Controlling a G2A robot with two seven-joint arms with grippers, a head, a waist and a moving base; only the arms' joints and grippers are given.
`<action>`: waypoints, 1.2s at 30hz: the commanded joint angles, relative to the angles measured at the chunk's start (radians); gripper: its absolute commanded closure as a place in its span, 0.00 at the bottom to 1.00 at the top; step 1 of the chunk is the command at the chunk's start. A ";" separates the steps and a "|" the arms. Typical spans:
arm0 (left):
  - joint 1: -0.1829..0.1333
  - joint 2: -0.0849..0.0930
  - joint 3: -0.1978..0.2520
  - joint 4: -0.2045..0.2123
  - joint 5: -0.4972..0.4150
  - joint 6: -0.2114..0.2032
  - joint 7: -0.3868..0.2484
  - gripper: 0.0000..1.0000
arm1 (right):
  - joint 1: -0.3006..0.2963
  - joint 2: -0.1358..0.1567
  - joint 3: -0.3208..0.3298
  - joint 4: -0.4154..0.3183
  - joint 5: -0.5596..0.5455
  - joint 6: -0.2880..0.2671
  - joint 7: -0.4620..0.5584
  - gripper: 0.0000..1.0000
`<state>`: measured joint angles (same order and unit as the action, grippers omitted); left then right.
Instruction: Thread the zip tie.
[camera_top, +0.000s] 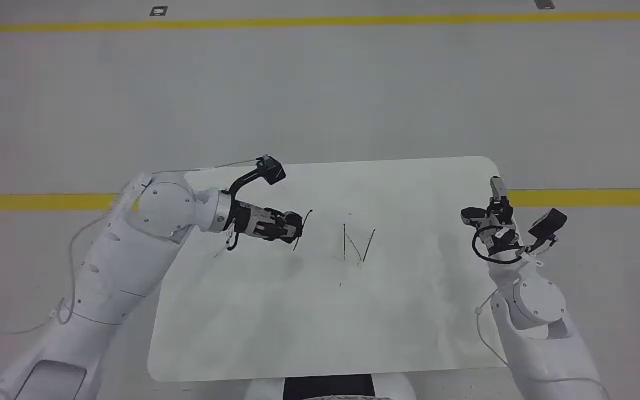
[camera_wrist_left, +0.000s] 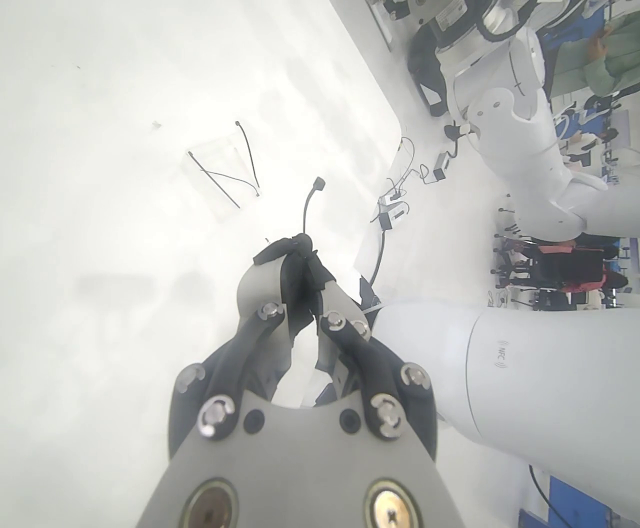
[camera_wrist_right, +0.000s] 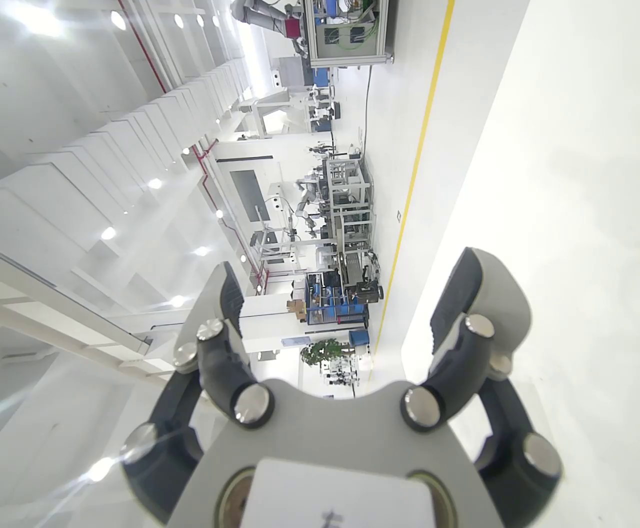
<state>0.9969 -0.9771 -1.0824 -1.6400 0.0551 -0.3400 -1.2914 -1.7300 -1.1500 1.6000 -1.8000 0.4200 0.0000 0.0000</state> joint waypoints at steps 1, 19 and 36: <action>0.000 0.000 0.000 0.000 0.000 0.000 0.000 1.00 | 0.000 0.000 0.000 0.000 0.000 0.000 0.000 0.00; 0.016 0.021 0.039 -0.076 0.168 0.000 0.065 1.00 | 0.156 0.035 -0.042 -0.120 -0.193 0.259 0.545 0.00; 0.010 0.028 0.082 -0.093 0.211 0.000 0.127 1.00 | 0.249 0.061 -0.077 -0.019 -0.197 0.340 0.797 0.00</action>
<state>1.0089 -0.9503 -1.0078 -1.7313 0.2605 -0.3401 -1.1710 -1.4973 -1.0941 1.5273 -1.8492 0.2100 0.3406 0.7549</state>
